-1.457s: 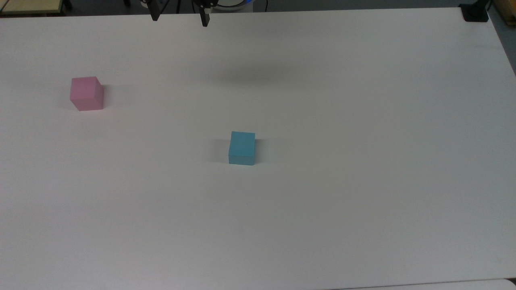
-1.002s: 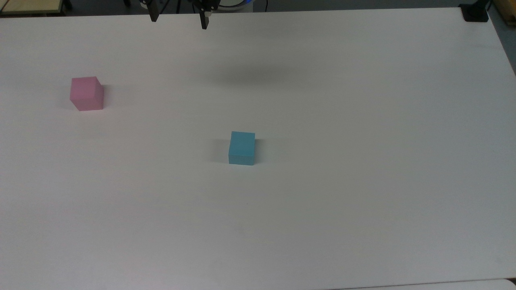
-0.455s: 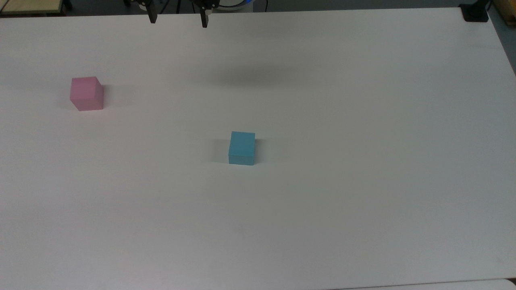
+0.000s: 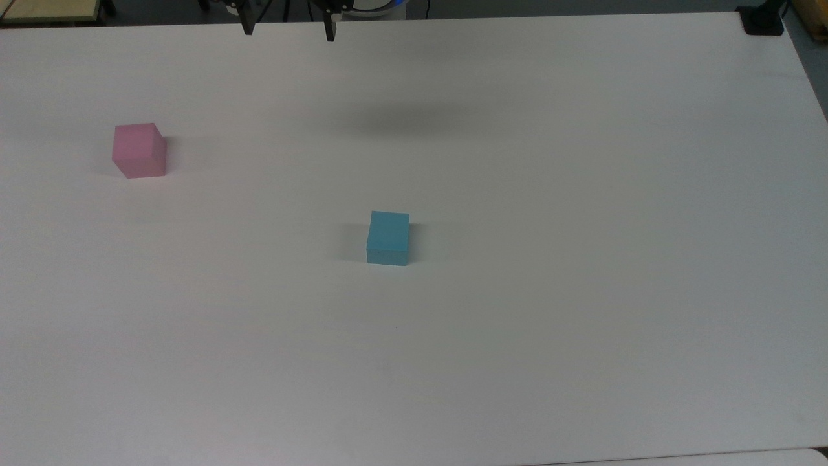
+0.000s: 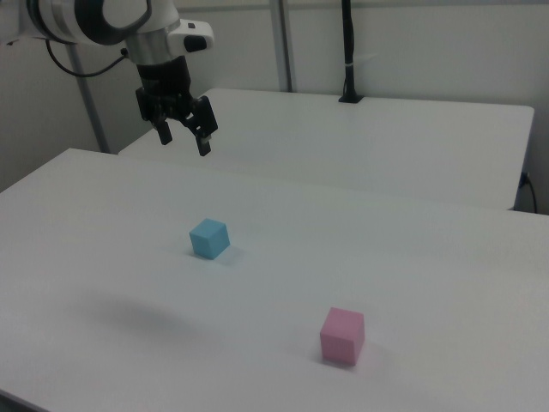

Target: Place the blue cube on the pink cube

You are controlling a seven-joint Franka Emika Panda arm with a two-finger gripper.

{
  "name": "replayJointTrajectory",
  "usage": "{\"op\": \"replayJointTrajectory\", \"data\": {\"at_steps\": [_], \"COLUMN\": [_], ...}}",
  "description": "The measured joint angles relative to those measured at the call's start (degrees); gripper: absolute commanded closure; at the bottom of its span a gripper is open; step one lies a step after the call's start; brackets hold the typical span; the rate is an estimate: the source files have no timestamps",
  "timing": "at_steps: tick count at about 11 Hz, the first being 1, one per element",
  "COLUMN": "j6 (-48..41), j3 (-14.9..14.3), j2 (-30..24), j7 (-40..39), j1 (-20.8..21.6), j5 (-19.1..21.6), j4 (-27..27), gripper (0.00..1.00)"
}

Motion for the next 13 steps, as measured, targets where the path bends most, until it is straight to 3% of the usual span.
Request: {"op": "replayJointTrajectory", "data": {"at_steps": [13], "j6": [1.37], "j3": [0.58], "j2": [2.4], "j7": [-3.5], "j1": [0.05], "j5": [0.01], "j4": [-0.04], "gripper": [0.0]}}
